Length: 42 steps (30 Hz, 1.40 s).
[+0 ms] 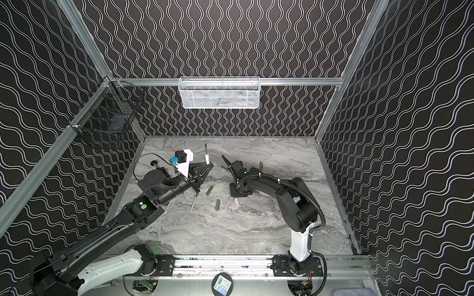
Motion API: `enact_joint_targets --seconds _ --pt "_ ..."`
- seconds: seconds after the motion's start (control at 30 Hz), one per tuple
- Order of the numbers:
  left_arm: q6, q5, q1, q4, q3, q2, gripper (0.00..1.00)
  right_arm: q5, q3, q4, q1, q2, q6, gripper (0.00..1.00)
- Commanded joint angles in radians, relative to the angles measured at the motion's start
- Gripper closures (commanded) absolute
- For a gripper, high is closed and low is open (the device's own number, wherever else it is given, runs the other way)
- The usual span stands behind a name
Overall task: Insert the pens into the pen caps
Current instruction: 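Close the right gripper on the pink cap and lift it, then carry the pink cap above the pen tip held by the left gripper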
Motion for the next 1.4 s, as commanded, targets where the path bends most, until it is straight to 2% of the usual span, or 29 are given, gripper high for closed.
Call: enact_joint_targets --seconds 0.0,0.3,0.63,0.87,1.2,1.37 --pt "0.014 -0.003 -0.001 0.012 0.011 0.002 1.00 -0.004 0.003 -0.006 0.000 0.004 -0.013 0.74" --pt "0.013 -0.008 0.000 0.013 0.009 0.001 1.00 0.016 -0.005 0.009 -0.001 0.043 -0.004 0.79" --pt "0.016 -0.010 -0.001 0.013 0.011 0.001 1.00 0.004 -0.035 0.053 0.000 0.016 0.022 0.87" --pt "0.015 -0.012 -0.002 0.017 0.007 0.007 1.00 0.011 -0.124 0.156 0.000 -0.178 0.047 0.89" --pt "-0.004 0.017 -0.018 0.025 0.014 0.064 1.00 0.102 -0.372 0.567 0.000 -0.705 -0.014 0.91" --pt "-0.002 0.023 -0.045 0.026 0.017 0.093 1.00 0.134 -0.429 0.802 0.003 -0.879 -0.065 0.91"
